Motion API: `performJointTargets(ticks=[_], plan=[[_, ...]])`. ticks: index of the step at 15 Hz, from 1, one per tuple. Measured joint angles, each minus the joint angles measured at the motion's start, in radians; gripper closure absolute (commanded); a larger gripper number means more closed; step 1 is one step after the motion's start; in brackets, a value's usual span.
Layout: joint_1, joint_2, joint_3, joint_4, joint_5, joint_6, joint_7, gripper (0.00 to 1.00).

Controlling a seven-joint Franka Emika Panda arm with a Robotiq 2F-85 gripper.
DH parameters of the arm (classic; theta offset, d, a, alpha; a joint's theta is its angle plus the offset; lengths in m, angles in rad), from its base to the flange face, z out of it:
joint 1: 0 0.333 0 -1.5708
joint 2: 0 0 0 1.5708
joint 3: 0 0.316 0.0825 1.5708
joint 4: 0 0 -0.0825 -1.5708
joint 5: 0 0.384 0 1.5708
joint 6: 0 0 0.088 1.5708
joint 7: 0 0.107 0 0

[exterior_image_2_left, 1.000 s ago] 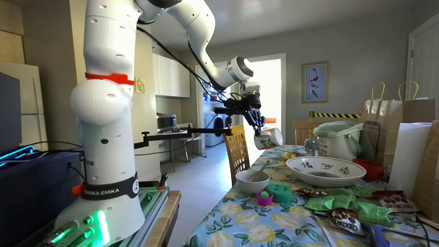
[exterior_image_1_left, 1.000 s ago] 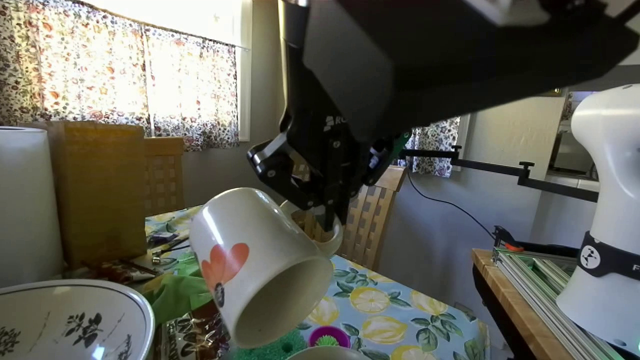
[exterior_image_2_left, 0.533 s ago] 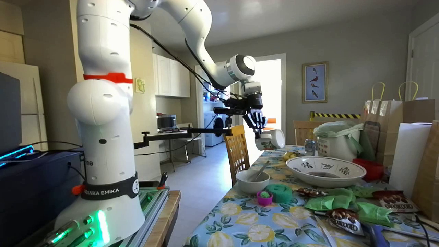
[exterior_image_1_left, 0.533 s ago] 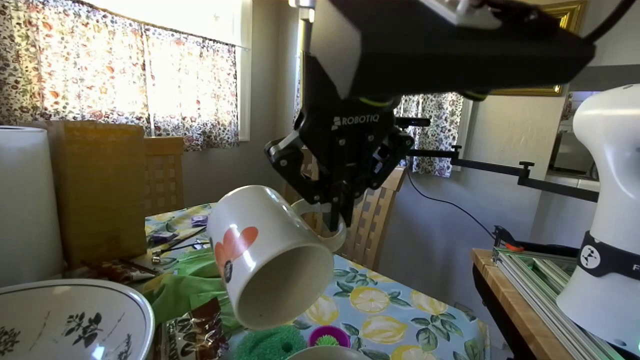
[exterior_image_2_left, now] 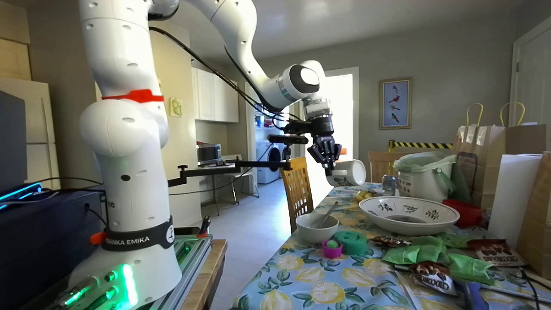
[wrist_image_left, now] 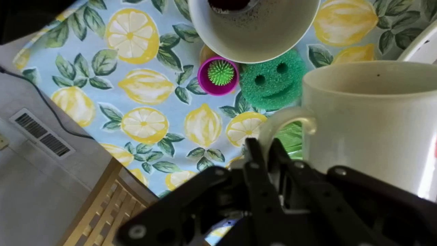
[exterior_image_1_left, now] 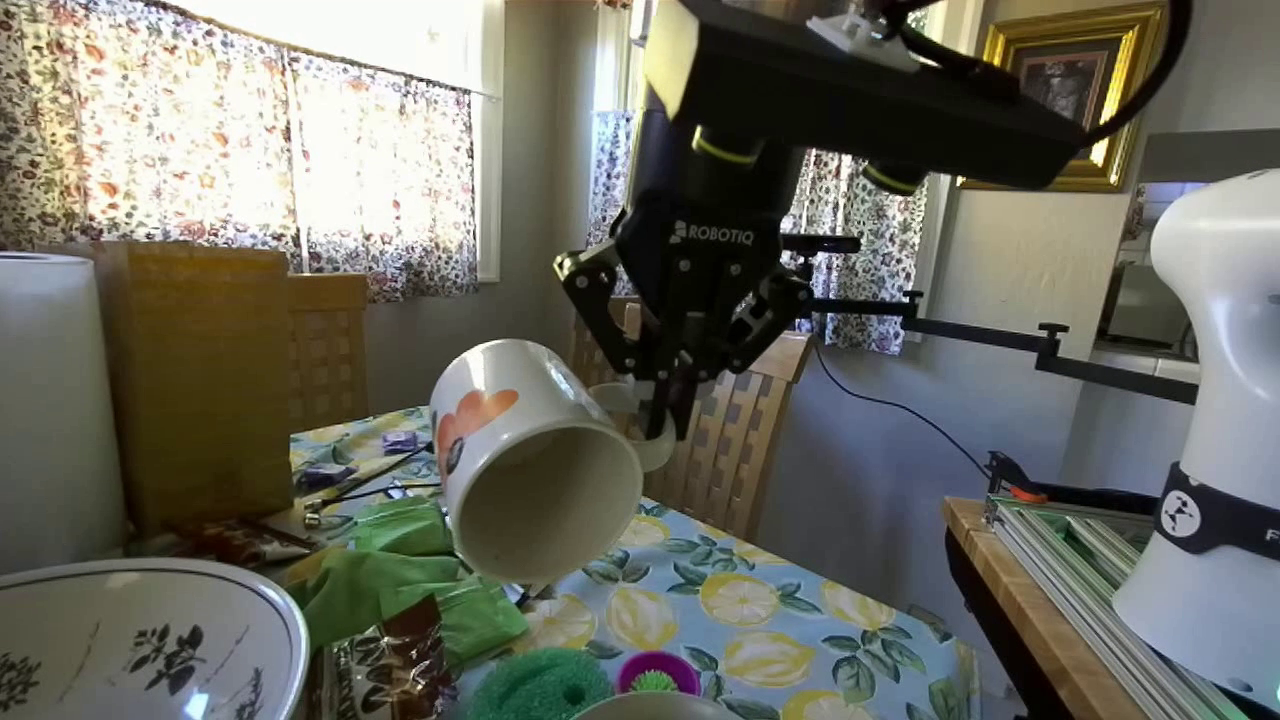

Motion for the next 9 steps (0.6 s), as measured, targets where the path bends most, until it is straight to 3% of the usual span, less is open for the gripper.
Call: performJointTargets(ticks=[4, 9], plan=[[-0.040, -0.055, -0.035, -0.067, 0.125, 0.094, -0.089, 0.97], [-0.067, -0.104, -0.095, -0.115, 0.378, 0.167, -0.296, 0.97]])
